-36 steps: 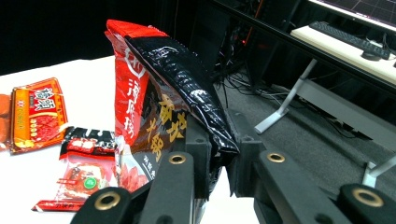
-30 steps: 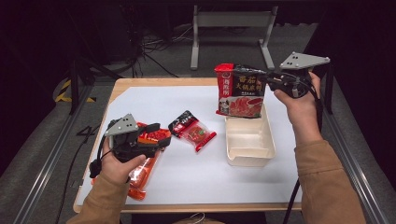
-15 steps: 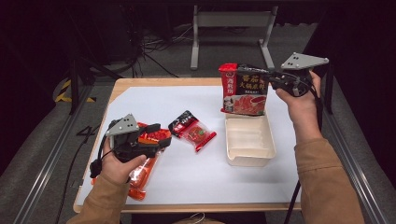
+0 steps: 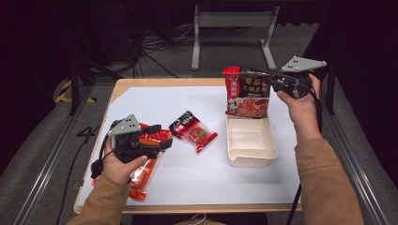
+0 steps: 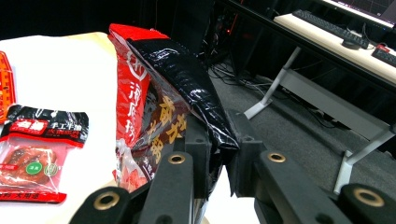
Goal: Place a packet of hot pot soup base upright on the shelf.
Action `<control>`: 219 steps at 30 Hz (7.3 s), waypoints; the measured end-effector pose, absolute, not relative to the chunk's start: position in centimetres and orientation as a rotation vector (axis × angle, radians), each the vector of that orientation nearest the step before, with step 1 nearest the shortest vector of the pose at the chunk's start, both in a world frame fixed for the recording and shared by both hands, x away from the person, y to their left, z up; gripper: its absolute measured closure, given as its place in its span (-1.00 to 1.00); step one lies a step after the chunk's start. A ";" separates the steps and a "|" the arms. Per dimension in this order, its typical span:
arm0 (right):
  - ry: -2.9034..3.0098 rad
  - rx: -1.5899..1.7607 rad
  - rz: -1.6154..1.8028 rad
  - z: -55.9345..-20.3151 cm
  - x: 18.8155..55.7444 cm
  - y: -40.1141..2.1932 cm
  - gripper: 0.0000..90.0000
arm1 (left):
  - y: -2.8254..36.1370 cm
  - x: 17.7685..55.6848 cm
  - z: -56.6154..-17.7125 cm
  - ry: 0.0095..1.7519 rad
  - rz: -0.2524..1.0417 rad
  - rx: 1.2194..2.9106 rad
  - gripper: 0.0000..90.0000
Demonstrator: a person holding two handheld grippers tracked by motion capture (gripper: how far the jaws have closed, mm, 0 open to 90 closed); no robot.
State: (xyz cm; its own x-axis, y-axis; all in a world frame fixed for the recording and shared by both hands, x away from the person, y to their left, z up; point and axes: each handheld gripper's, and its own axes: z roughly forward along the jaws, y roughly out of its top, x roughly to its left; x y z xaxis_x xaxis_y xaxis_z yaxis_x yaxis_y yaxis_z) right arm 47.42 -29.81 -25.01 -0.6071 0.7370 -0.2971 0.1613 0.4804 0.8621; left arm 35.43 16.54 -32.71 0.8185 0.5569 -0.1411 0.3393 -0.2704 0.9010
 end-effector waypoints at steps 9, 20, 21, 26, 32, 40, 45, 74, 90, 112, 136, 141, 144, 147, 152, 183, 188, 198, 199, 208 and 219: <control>2.064 0.757 1.098 -26.0 47.9 -30.0 0.78 | 16.6 35.5 -32.8 0.680 0.231 1.888 -0.30; 2.093 0.771 1.086 -27.1 48.1 -30.1 0.76 | 16.4 35.7 -33.1 0.678 0.215 1.905 -0.35; 2.097 0.772 1.083 -27.3 48.1 -30.1 0.76 | 16.4 35.7 -33.1 0.682 0.212 1.906 -0.35; 2.116 0.788 1.084 -28.0 48.2 -30.2 0.75 | 16.5 35.8 -33.2 0.682 0.217 1.909 -0.36; 2.118 0.813 1.091 -28.6 48.0 -30.6 0.74 | 16.4 35.8 -33.3 0.688 0.219 1.911 -0.38; 2.113 0.856 1.104 -29.8 47.6 -31.2 0.73 | 16.3 35.8 -33.3 0.686 0.225 1.907 -0.36; 2.106 0.872 1.101 -30.0 47.4 -31.5 0.74 | 16.3 35.9 -33.4 0.690 0.230 1.909 -0.35; 2.009 0.999 1.215 -29.3 45.1 -33.0 0.20 | 16.3 36.6 -33.5 0.707 0.232 1.910 -0.28; 2.014 1.017 1.292 -28.6 40.6 -33.0 -0.07 | 16.5 37.1 -33.2 0.707 0.258 1.904 -0.29; 2.147 0.958 1.361 -30.8 36.4 -30.7 -0.22 | 18.0 37.1 -32.5 0.691 0.285 1.906 -0.31; 2.228 0.819 1.351 -31.5 36.4 -29.4 -0.18 | 23.7 39.1 -31.7 0.736 0.417 1.962 -0.31; 2.249 0.849 1.360 -31.8 36.5 -29.2 -0.17 | 25.0 39.8 -32.3 0.783 0.413 1.957 -0.33; 2.236 0.863 1.384 -32.0 36.5 -29.2 -0.13 | 25.8 40.3 -32.8 0.819 0.407 1.941 -0.28; 2.235 0.866 1.397 -32.0 36.6 -29.2 -0.09 | 26.6 40.8 -33.4 0.857 0.425 1.917 -0.21; 2.228 0.851 1.408 -32.0 36.5 -29.2 -0.04 | 27.8 41.7 -34.4 0.907 0.449 1.893 -0.14; 2.287 0.784 1.400 -32.5 36.2 -28.3 0.04 | 29.6 47.4 -40.9 1.149 0.415 1.922 -0.26; 2.309 0.789 1.394 -32.7 36.3 -28.1 0.03 | 29.5 47.9 -41.7 1.178 0.362 1.932 -0.37; 2.339 0.781 1.399 -33.0 36.3 -27.9 0.02 | 29.3 48.8 -43.1 1.205 0.290 1.983 -0.43; 2.344 0.780 1.400 -33.0 36.3 -27.9 0.02 | 29.1 48.9 -43.4 1.209 0.274 1.995 -0.44; 2.362 0.778 1.398 -33.2 36.4 -27.7 0.02 | 29.2 49.4 -44.3 1.235 0.247 2.015 -0.45; 2.368 0.773 1.405 -33.4 36.4 -27.6 0.00 | 28.7 49.7 -45.0 1.169 0.174 2.043 -0.27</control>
State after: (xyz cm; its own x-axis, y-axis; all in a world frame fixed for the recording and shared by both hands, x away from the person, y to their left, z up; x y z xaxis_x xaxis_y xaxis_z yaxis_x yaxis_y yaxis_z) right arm 36.43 -27.64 -33.38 -0.8172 0.5755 0.0302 0.3022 0.3835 0.8727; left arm 49.66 28.75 -44.97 0.5716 0.7848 -0.2396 0.6810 -0.2909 0.6720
